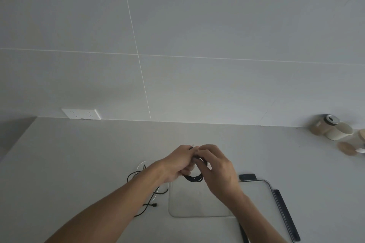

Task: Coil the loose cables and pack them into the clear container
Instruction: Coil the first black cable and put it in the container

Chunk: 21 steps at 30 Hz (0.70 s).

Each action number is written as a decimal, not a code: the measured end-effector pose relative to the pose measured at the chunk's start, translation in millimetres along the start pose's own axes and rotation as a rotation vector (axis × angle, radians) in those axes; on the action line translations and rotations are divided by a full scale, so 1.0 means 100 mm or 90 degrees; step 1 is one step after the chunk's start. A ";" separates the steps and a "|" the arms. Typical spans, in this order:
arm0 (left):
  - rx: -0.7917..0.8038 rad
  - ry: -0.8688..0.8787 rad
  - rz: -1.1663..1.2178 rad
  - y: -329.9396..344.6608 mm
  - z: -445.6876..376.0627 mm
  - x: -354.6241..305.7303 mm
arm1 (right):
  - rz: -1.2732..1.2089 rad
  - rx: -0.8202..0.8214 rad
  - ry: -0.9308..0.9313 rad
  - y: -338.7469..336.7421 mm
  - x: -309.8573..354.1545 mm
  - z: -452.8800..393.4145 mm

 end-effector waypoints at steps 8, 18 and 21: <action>-0.229 0.166 -0.239 0.19 -0.06 0.16 | -0.442 -0.121 0.436 -0.13 0.00 -0.05; -0.005 0.052 -0.174 0.19 -0.22 0.09 | -0.420 -0.137 0.554 0.09 -0.22 0.21; 0.012 0.055 -0.262 0.21 -0.30 0.11 | -0.420 -0.094 0.554 0.11 -0.29 0.28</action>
Point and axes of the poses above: each hand's wrist, its own z-axis away from the middle knuckle, its own y-axis out of the palm, x = y × z, the point moved 1 cm from there along -z, towards the middle knuckle, and after that the axes turned 11 degrees about -y, right-handed, at the moved point
